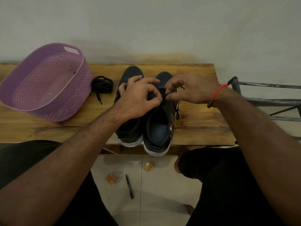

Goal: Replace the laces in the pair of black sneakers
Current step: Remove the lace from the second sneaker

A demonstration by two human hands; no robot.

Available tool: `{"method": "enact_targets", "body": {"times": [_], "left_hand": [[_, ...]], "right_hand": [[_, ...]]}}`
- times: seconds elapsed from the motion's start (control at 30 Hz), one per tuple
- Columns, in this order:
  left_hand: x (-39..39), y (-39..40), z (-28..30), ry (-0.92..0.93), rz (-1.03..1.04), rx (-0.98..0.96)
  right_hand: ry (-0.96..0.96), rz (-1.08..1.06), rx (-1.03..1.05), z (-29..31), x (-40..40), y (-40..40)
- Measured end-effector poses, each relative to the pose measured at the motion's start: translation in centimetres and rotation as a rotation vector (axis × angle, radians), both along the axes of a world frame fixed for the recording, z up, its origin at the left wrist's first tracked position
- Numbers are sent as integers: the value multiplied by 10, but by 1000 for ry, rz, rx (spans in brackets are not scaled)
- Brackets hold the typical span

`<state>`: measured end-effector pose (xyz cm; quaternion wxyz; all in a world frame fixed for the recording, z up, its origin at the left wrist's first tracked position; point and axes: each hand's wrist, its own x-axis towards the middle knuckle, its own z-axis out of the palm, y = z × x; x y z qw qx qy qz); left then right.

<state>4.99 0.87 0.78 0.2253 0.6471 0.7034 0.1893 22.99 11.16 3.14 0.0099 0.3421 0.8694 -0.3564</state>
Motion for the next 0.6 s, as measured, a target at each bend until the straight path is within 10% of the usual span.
{"method": "enact_targets", "body": {"times": [0.33,0.6], "left_hand": [[2,0,1,-165,5,-56],[-8,5,13,-909,185,-80]], "right_hand": [[123,-236,-406,2,2,-2],[364,-450,-808,12,3,2]]}}
